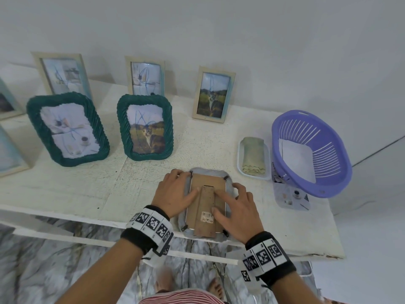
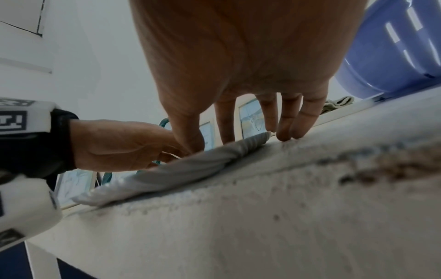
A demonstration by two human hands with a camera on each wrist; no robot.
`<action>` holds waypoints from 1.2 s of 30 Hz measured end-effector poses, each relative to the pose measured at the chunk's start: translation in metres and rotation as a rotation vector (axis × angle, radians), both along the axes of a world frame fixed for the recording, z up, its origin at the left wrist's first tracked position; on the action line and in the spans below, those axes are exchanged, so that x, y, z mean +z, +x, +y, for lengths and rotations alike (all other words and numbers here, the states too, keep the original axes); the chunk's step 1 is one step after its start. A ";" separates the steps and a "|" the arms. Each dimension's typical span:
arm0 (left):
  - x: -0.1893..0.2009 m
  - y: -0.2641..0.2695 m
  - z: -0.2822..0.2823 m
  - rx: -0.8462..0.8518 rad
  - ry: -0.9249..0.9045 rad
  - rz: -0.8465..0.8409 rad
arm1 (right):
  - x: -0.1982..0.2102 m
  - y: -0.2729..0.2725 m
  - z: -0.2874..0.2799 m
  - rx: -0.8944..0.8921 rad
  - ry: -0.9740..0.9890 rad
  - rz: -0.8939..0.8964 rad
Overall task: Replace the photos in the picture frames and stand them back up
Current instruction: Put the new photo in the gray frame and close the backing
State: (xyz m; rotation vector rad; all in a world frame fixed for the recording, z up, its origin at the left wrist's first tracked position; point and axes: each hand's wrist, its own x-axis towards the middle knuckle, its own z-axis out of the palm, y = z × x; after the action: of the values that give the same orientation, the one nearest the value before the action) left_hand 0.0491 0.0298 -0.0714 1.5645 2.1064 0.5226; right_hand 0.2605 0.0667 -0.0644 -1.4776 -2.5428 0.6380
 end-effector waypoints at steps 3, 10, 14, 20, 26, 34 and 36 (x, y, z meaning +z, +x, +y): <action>-0.002 0.000 0.003 0.083 -0.006 -0.175 | 0.000 -0.001 0.000 -0.001 -0.001 -0.005; -0.006 -0.008 0.003 0.156 -0.023 -0.489 | -0.001 -0.003 -0.002 -0.005 -0.010 0.031; -0.003 -0.003 0.002 0.152 -0.040 -0.444 | 0.000 -0.004 -0.003 -0.006 -0.017 0.050; 0.000 -0.004 0.002 0.124 -0.017 -0.376 | 0.001 -0.004 -0.004 -0.007 -0.011 0.050; 0.005 0.000 -0.002 0.076 -0.028 -0.249 | 0.003 -0.006 -0.004 -0.007 -0.003 0.018; 0.010 -0.002 -0.016 0.229 0.057 -0.564 | 0.005 -0.014 -0.013 0.020 0.159 -0.089; 0.016 0.000 -0.018 0.387 0.046 -0.870 | 0.007 -0.018 -0.018 0.057 0.126 -0.070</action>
State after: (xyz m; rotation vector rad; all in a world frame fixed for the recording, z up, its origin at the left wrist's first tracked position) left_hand 0.0493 0.0118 -0.0555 0.7047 1.6744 1.1408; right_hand 0.2427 0.0491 -0.0578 -1.4153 -2.6322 0.4316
